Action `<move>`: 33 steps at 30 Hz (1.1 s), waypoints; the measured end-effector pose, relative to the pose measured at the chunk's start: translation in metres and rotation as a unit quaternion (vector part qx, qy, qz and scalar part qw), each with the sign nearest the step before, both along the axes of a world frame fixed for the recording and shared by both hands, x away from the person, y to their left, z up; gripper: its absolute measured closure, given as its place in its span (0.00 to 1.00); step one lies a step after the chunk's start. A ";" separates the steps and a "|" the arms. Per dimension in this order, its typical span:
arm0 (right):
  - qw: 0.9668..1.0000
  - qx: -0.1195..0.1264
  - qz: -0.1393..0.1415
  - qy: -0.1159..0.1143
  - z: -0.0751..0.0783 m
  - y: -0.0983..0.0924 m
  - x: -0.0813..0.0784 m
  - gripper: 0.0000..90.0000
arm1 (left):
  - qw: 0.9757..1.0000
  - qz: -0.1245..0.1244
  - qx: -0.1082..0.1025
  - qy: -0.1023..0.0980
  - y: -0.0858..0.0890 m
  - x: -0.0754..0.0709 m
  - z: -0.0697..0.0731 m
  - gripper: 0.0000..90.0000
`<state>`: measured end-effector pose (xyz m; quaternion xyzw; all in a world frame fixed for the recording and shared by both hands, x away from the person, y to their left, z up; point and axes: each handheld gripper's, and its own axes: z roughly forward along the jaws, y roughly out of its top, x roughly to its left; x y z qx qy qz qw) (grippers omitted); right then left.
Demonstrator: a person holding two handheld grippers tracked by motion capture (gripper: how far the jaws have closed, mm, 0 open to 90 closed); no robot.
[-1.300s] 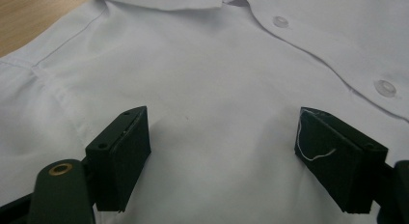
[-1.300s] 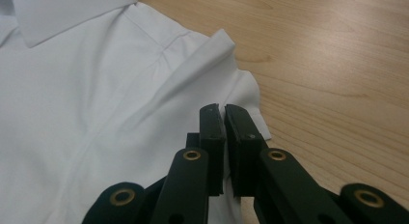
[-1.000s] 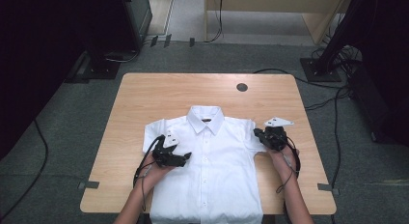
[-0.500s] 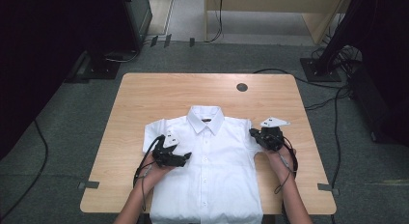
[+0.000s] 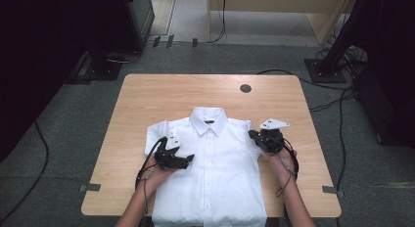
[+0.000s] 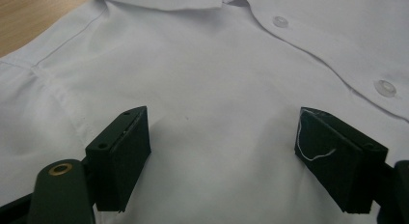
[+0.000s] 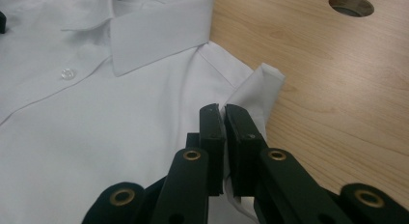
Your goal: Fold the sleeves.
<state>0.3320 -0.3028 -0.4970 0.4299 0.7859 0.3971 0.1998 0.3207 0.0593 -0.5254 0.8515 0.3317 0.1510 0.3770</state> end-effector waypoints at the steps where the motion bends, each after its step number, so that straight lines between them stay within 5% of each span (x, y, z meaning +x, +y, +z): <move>1: 1.000 0.000 0.001 -0.001 0.000 0.001 0.000 0.97 | 1.000 0.000 0.000 0.000 0.000 0.000 0.000 0.22; 33: 0.999 0.001 0.040 -0.005 0.006 0.040 -0.005 0.97 | 1.000 0.001 -0.001 0.000 0.000 0.000 0.000 0.22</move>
